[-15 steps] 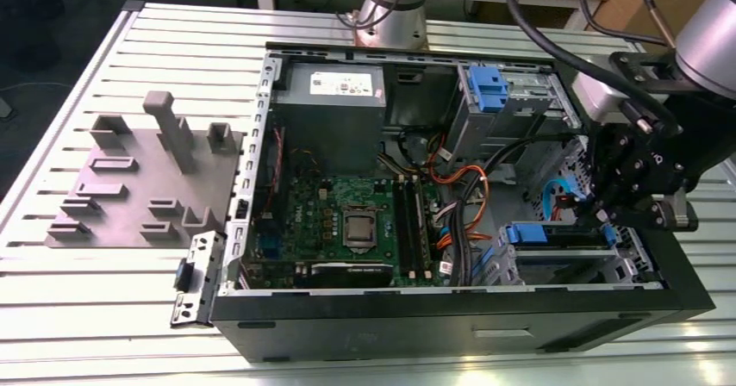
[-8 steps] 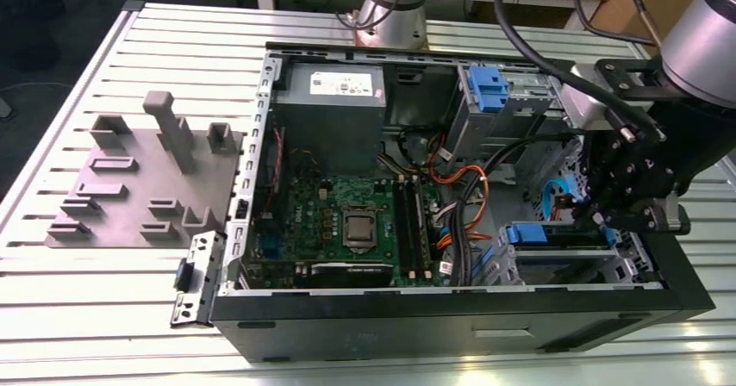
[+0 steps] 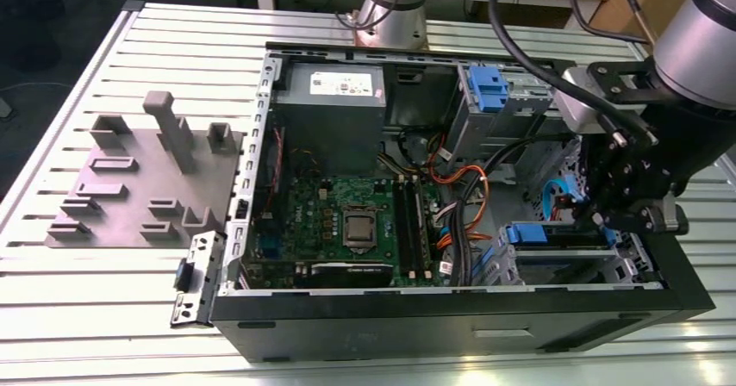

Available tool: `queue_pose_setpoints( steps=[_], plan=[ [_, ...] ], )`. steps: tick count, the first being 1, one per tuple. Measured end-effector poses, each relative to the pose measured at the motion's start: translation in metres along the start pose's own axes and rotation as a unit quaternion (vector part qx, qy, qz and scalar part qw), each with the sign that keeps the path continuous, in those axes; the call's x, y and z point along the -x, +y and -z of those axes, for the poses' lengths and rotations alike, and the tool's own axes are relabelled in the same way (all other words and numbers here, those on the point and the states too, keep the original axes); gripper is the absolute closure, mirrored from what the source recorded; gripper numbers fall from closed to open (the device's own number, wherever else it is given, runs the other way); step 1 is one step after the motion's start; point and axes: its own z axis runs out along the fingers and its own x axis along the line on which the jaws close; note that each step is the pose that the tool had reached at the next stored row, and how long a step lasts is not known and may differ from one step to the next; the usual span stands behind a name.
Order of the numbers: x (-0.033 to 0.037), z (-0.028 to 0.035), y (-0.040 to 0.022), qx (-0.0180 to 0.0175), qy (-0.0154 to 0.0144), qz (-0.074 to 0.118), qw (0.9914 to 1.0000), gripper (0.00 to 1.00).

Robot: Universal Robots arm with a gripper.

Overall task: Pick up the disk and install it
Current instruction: 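Insert the first disk wire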

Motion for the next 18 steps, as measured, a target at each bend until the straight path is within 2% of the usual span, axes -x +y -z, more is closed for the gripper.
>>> queue_pose_setpoints(
  steps=[11, 18],
  plan=[
    [-0.0004, -0.0024, 0.0002, -0.0006, -0.0001, 0.001, 1.0, 0.84],
    [-0.0004, -0.0042, 0.0004, -0.0007, -0.0012, 0.001, 1.0, 0.84]
  ],
)
